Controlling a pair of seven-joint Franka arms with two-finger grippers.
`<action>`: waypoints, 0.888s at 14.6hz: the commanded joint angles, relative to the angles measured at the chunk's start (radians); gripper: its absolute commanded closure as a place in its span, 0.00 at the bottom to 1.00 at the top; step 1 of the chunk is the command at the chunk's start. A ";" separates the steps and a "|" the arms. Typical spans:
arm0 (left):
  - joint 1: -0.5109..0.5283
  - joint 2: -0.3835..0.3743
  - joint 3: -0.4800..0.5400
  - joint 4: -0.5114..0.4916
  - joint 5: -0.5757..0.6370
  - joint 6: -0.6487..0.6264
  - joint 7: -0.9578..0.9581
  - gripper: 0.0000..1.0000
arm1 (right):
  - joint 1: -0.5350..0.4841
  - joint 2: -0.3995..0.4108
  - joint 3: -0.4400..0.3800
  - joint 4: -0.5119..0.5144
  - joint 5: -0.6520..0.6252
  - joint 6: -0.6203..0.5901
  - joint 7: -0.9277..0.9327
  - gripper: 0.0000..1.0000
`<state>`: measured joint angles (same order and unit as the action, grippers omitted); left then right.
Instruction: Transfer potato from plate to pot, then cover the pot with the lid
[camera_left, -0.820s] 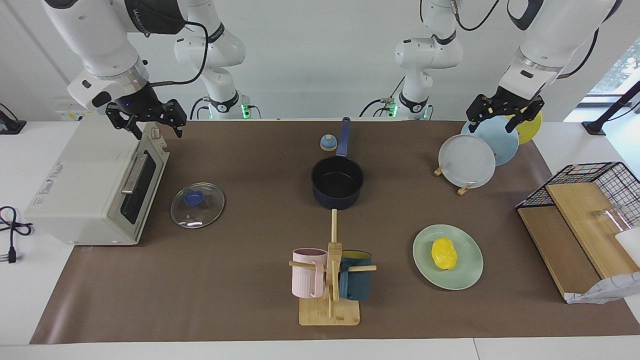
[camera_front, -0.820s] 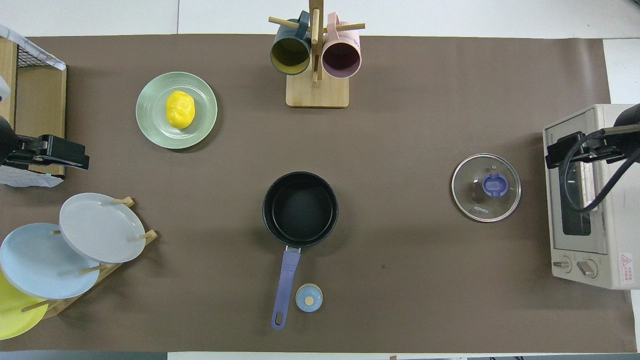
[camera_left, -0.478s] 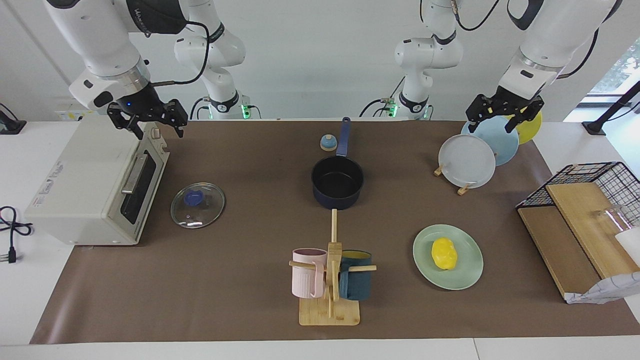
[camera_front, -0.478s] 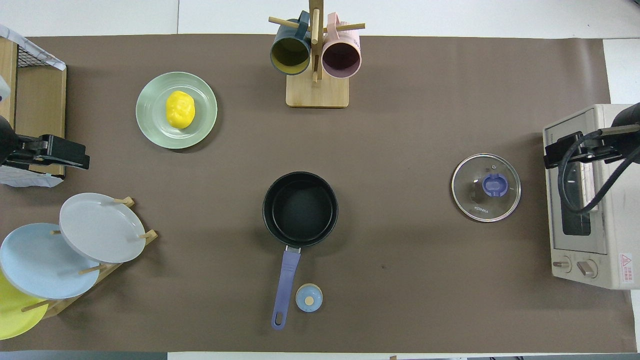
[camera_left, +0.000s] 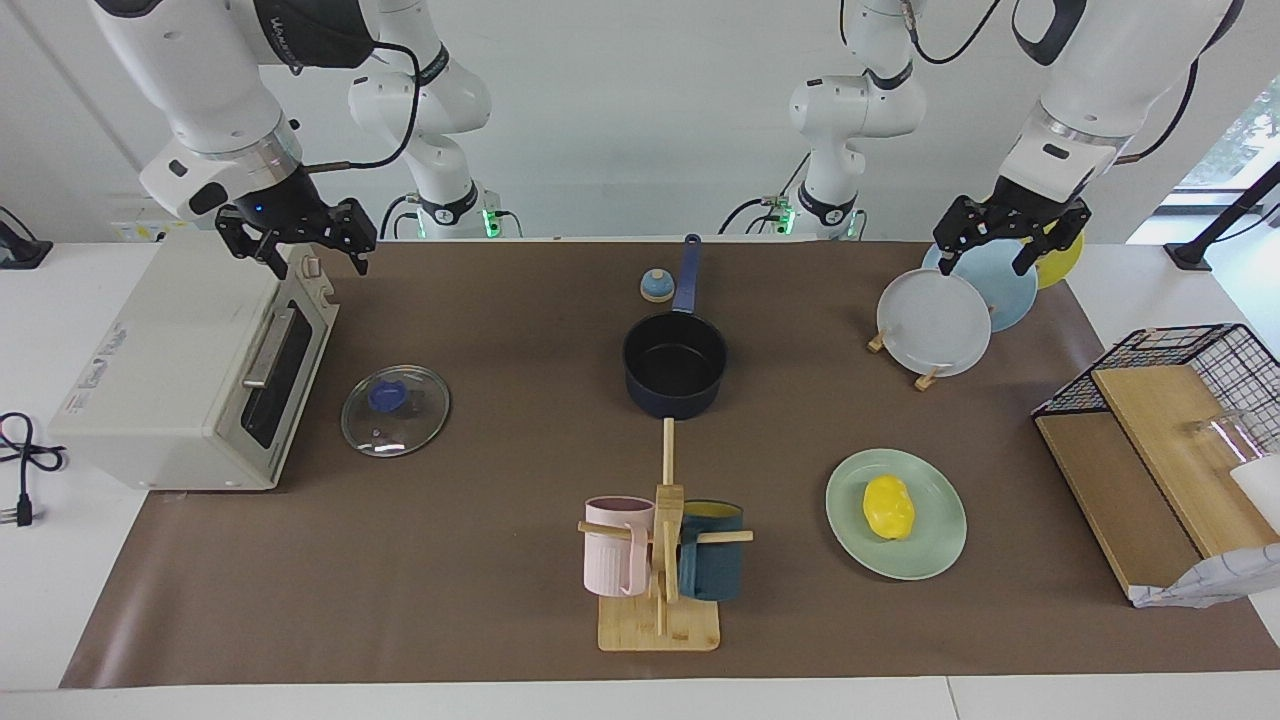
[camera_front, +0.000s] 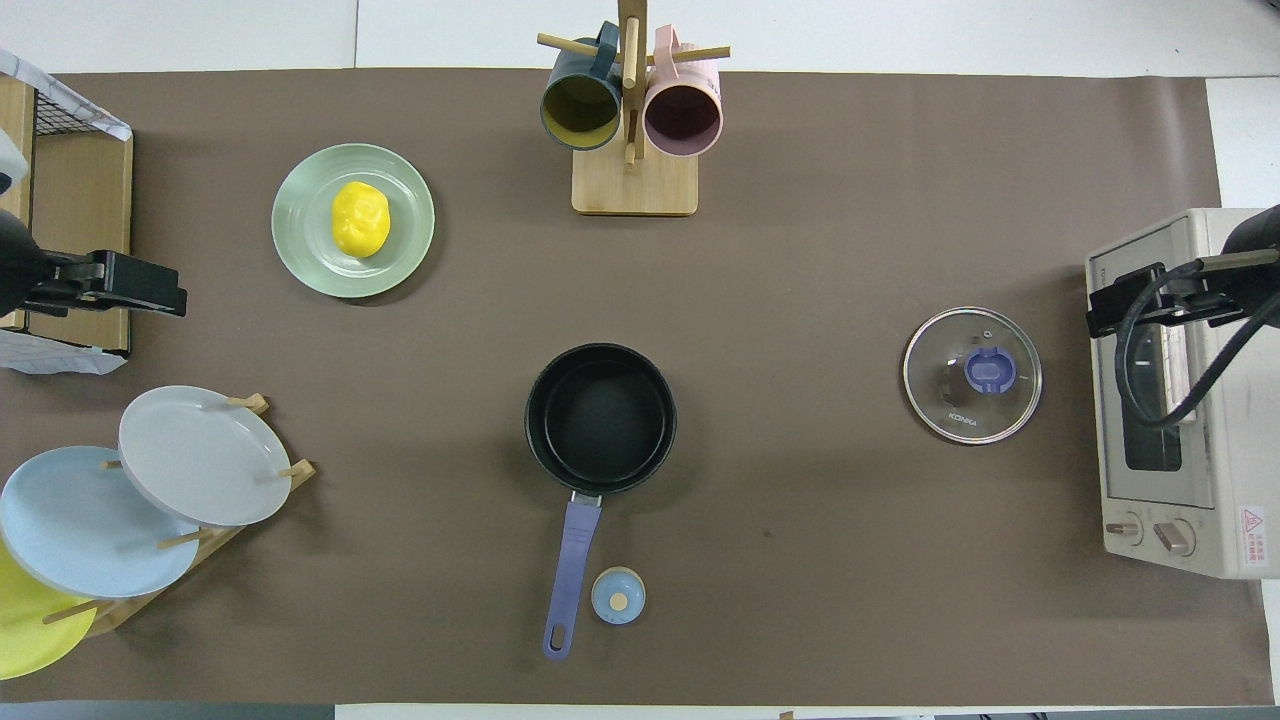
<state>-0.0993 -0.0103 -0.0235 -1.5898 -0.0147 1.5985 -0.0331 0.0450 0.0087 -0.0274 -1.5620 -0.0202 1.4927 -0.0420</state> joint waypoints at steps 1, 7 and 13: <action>-0.013 0.073 0.001 -0.001 -0.033 0.084 0.001 0.00 | -0.016 -0.018 0.011 -0.016 0.013 0.002 0.014 0.00; -0.039 0.292 0.001 0.016 -0.037 0.285 -0.002 0.00 | -0.008 -0.064 0.012 -0.203 0.011 0.216 0.014 0.00; -0.062 0.521 0.002 0.135 -0.008 0.400 -0.001 0.00 | 0.056 0.007 0.014 -0.356 0.013 0.458 0.013 0.00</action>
<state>-0.1367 0.4217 -0.0323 -1.5499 -0.0411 2.0006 -0.0324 0.0974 0.0133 -0.0226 -1.8380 -0.0197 1.8483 -0.0420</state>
